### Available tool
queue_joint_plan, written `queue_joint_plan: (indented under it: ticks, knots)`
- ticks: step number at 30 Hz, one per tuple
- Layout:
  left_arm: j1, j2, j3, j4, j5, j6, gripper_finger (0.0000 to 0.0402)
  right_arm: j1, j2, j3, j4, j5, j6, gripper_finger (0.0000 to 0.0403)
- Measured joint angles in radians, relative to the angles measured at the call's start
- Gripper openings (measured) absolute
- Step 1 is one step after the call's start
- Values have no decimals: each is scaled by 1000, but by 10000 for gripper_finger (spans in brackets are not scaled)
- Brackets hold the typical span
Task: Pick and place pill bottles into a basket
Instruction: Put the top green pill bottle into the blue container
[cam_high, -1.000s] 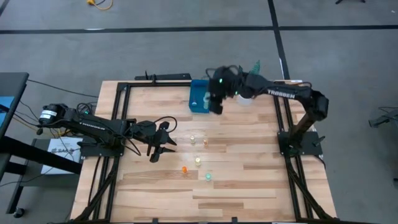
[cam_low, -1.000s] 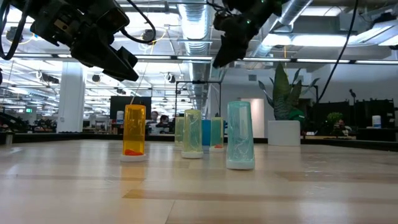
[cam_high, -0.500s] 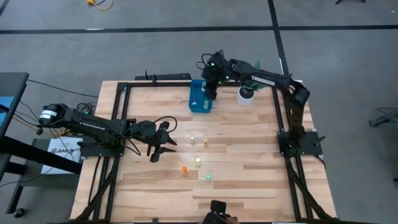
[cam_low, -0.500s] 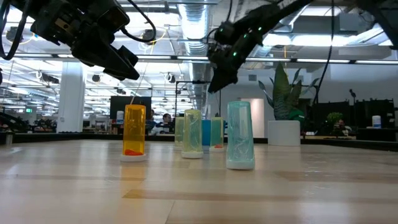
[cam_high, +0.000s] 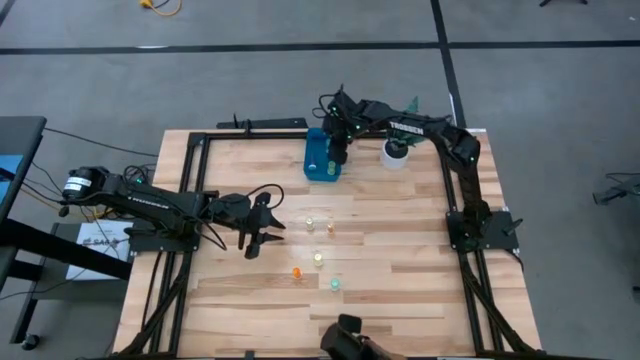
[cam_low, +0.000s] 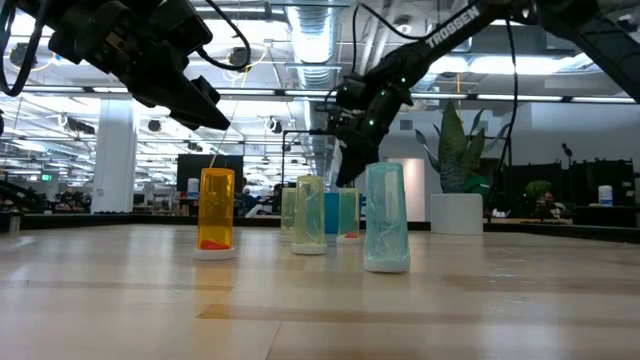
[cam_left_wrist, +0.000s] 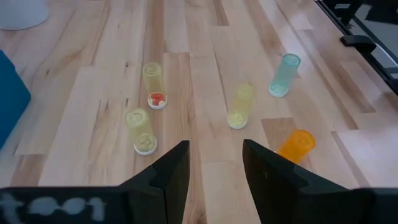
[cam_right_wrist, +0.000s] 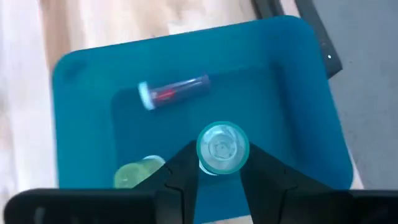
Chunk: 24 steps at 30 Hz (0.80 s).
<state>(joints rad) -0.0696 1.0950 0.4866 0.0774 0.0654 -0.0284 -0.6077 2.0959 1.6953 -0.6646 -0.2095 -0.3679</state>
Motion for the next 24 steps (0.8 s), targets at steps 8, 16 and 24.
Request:
queue_joint_plan:
  ticks: [8, 16, 24]
  knots:
    - [0, 0, 0, 0, 0, 0, 137, -9, 21, 0, -12, -28, 2, 98]
    - [0, 0, 0, 0, -1, 0, 137, -2, 21, 0, -29, -31, 17, 98]
    - [0, 0, 0, 0, -1, 0, 137, -3, 21, -16, -54, -29, 30, 98]
